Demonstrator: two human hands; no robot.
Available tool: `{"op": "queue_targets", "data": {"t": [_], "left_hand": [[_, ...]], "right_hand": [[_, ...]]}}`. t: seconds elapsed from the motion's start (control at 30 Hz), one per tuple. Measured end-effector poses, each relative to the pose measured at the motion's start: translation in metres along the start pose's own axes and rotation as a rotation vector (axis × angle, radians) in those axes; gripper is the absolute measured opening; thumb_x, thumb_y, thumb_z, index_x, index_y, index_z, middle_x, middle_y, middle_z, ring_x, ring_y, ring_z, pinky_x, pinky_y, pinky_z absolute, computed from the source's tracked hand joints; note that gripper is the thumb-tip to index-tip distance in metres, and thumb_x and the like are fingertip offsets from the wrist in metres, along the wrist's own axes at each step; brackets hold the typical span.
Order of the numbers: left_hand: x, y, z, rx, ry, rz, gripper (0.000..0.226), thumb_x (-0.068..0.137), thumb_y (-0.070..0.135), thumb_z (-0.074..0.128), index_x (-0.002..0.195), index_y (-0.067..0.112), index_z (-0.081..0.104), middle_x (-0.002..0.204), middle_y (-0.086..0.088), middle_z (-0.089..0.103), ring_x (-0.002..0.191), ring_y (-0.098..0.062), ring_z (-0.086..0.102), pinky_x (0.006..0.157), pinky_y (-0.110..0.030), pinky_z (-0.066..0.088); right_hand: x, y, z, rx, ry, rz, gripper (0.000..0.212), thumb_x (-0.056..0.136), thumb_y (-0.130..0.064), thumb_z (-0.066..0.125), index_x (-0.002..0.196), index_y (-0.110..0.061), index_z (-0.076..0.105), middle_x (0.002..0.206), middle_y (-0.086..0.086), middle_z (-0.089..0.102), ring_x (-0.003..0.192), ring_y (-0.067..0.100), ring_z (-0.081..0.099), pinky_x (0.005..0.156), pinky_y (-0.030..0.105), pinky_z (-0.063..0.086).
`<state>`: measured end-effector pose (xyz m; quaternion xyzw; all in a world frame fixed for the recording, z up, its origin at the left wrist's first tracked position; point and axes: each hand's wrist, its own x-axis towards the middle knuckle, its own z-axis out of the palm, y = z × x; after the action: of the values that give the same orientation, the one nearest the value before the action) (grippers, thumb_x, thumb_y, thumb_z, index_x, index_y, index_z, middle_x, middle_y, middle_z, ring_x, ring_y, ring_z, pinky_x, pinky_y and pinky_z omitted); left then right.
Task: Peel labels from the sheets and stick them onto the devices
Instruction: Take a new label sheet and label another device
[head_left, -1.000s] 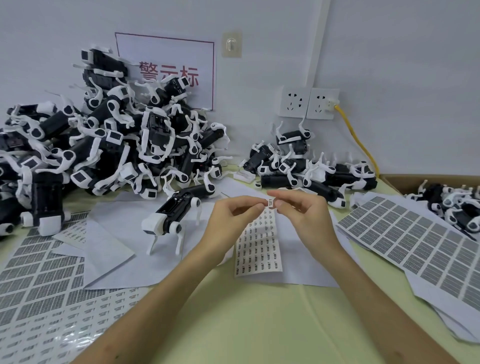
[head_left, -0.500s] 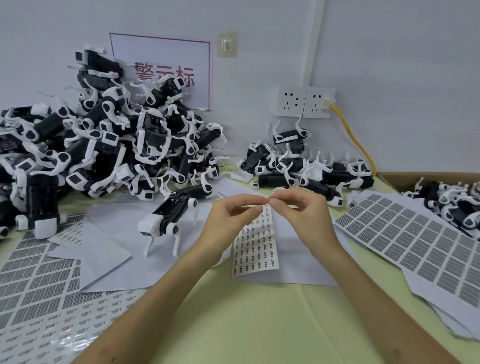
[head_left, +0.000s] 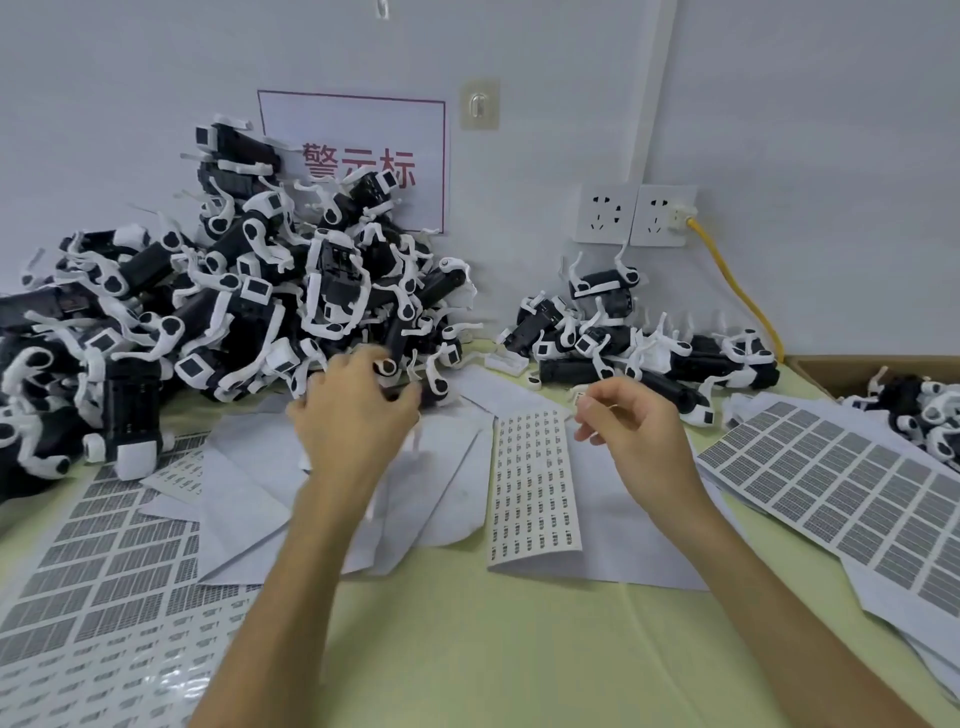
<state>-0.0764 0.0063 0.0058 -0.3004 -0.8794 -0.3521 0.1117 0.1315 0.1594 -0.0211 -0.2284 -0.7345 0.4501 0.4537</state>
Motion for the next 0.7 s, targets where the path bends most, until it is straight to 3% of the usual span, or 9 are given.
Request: {"op": "queue_targets", "data": {"t": [0.13, 0.23, 0.3, 0.37, 0.5, 0.53, 0.63, 0.7], "left_hand": [[0.017, -0.025, -0.02, 0.063, -0.364, -0.163, 0.068, 0.089, 0.068, 0.066, 0.141, 0.027, 0.05, 0.138, 0.004, 0.062, 0.104, -0.022, 0.063, 0.086, -0.035, 0.048], [0.02, -0.027, -0.024, 0.07, -0.483, -0.121, 0.071, 0.086, 0.059, 0.075, 0.144, 0.026, 0.049, 0.141, 0.001, 0.059, 0.099, -0.021, 0.061, 0.09, -0.035, 0.048], [0.023, -0.029, -0.026, 0.053, -0.539, -0.096, 0.063, 0.086, 0.051, 0.079, 0.139, 0.026, 0.054, 0.13, -0.002, 0.062, 0.098, -0.02, 0.062, 0.088, -0.036, 0.05], [0.026, -0.034, -0.026, -0.049, -0.525, -0.085, 0.048, 0.087, 0.05, 0.079, 0.126, 0.026, 0.063, 0.107, -0.005, 0.069, 0.084, -0.021, 0.068, 0.077, -0.036, 0.056], [0.025, -0.034, -0.027, -0.589, -0.231, -0.17, 0.049, 0.091, 0.062, 0.066, 0.121, 0.023, 0.066, 0.095, -0.01, 0.074, 0.069, -0.023, 0.069, 0.056, -0.033, 0.053], [0.024, -0.03, -0.027, -0.796, -0.253, -0.192, 0.053, 0.092, 0.064, 0.061, 0.122, 0.021, 0.066, 0.096, -0.01, 0.074, 0.066, -0.021, 0.068, 0.051, -0.031, 0.051], [0.013, -0.01, -0.018, -1.419, -0.679, -0.256, 0.064, 0.097, 0.066, 0.046, 0.125, 0.011, 0.063, 0.096, -0.013, 0.071, 0.064, -0.016, 0.067, 0.049, -0.026, 0.056], [-0.001, 0.007, -0.003, -1.631, -0.91, -0.33, 0.063, 0.101, 0.065, 0.042, 0.128, 0.011, 0.058, 0.092, -0.008, 0.065, 0.067, -0.016, 0.064, 0.053, -0.024, 0.058]], "right_hand": [[0.0, -0.002, -0.001, 0.057, 0.013, -0.008, 0.012, 0.096, -0.004, 0.064, 0.087, -0.012, 0.067, 0.079, 0.008, 0.07, 0.065, 0.013, 0.068, 0.064, 0.02, 0.052], [-0.001, -0.003, 0.001, 0.062, -0.012, -0.01, 0.013, 0.096, -0.004, 0.064, 0.089, -0.015, 0.068, 0.08, 0.01, 0.07, 0.063, 0.014, 0.067, 0.062, 0.02, 0.052], [-0.002, -0.003, 0.003, 0.058, -0.021, 0.001, 0.012, 0.096, -0.005, 0.065, 0.091, -0.015, 0.068, 0.081, 0.011, 0.071, 0.063, 0.013, 0.066, 0.061, 0.022, 0.052], [-0.003, -0.003, 0.003, 0.056, -0.02, 0.007, 0.01, 0.096, -0.007, 0.065, 0.092, -0.015, 0.068, 0.081, 0.01, 0.071, 0.062, 0.013, 0.066, 0.061, 0.023, 0.052], [-0.002, -0.004, 0.001, 0.107, -0.027, 0.02, 0.006, 0.096, -0.01, 0.068, 0.093, -0.014, 0.069, 0.08, 0.008, 0.071, 0.061, 0.014, 0.066, 0.06, 0.023, 0.052], [-0.001, -0.004, 0.001, 0.128, -0.027, 0.027, 0.006, 0.096, -0.01, 0.068, 0.092, -0.014, 0.069, 0.08, 0.007, 0.071, 0.061, 0.015, 0.066, 0.06, 0.023, 0.052], [0.001, -0.005, -0.001, 0.191, -0.014, 0.052, 0.01, 0.097, -0.009, 0.067, 0.09, -0.016, 0.07, 0.077, 0.005, 0.071, 0.061, 0.016, 0.064, 0.059, 0.024, 0.052], [0.002, -0.006, -0.002, 0.222, 0.012, 0.072, 0.011, 0.097, -0.008, 0.066, 0.09, -0.015, 0.07, 0.075, 0.003, 0.07, 0.06, 0.017, 0.063, 0.059, 0.025, 0.051]]}}
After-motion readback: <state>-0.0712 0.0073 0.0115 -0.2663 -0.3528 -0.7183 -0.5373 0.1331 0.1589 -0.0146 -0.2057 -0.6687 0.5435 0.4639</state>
